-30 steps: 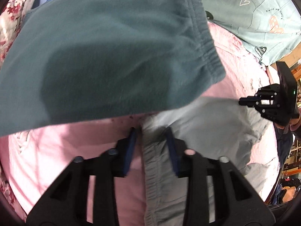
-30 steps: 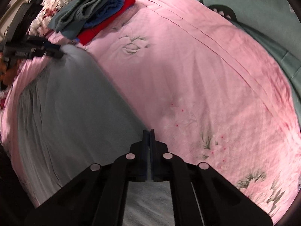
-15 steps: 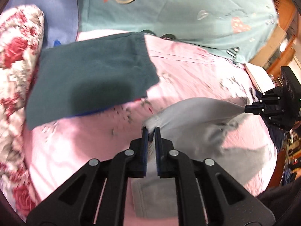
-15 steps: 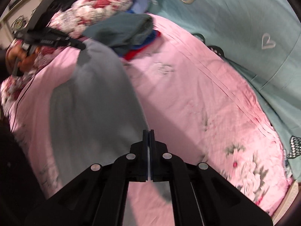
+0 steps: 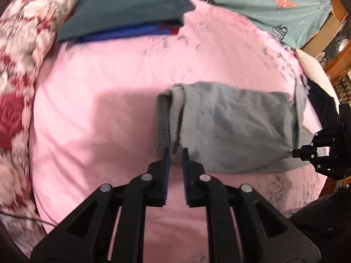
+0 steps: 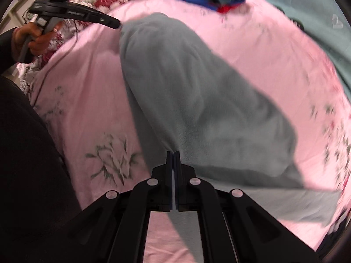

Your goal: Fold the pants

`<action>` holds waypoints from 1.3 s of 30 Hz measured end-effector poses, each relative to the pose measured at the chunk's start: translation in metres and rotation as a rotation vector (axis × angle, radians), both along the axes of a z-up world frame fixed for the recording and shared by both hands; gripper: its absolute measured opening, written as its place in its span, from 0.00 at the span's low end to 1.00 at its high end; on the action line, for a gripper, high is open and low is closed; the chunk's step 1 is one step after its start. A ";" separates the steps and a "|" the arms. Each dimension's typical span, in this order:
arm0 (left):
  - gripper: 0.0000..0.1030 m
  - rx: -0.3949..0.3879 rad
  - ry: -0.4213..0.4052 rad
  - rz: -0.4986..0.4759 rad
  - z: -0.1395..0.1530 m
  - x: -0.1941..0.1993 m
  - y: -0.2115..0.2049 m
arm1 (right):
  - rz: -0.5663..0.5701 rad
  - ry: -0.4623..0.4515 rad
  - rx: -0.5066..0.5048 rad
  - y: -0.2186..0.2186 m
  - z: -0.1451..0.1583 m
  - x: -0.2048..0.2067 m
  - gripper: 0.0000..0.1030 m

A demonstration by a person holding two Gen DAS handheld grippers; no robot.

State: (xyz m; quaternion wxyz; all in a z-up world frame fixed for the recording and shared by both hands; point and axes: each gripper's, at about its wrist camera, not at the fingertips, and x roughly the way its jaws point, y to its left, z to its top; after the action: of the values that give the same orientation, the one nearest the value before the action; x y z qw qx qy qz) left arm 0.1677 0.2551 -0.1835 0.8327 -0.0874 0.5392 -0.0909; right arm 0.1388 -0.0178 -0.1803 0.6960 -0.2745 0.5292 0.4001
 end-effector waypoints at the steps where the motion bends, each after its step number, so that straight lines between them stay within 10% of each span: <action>1: 0.40 0.005 -0.003 0.015 -0.001 -0.005 0.003 | -0.013 0.004 -0.008 0.002 -0.004 0.001 0.01; 2: 0.72 0.021 -0.015 0.046 0.000 -0.008 0.004 | -0.026 0.009 -0.017 0.003 -0.006 -0.001 0.04; 3: 0.83 0.032 -0.025 0.069 0.001 -0.010 0.006 | -0.040 0.016 -0.022 0.004 -0.005 -0.003 0.04; 6: 0.83 -0.028 -0.044 0.106 0.011 -0.013 0.013 | -0.068 0.042 0.054 0.007 0.014 -0.005 0.14; 9: 0.83 -0.104 -0.082 0.148 0.024 -0.017 0.012 | -0.130 -0.025 0.119 0.006 0.036 -0.006 0.45; 20: 0.86 -0.190 -0.022 -0.155 0.023 0.007 -0.148 | -0.851 0.012 0.162 -0.120 0.051 0.011 0.45; 27: 0.86 -0.053 -0.063 -0.324 0.028 0.004 -0.246 | -1.143 -0.110 0.103 -0.245 0.085 0.100 0.45; 39: 0.86 0.122 0.040 -0.017 0.013 -0.018 -0.315 | -1.172 -0.022 -0.011 -0.321 -0.003 0.260 0.35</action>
State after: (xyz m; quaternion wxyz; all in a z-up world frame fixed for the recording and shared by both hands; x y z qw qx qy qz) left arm 0.1501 -0.0601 -0.1707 0.8248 -0.0334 0.5610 -0.0631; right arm 0.3984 -0.3383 -0.1836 0.8053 0.0561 0.5875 -0.0573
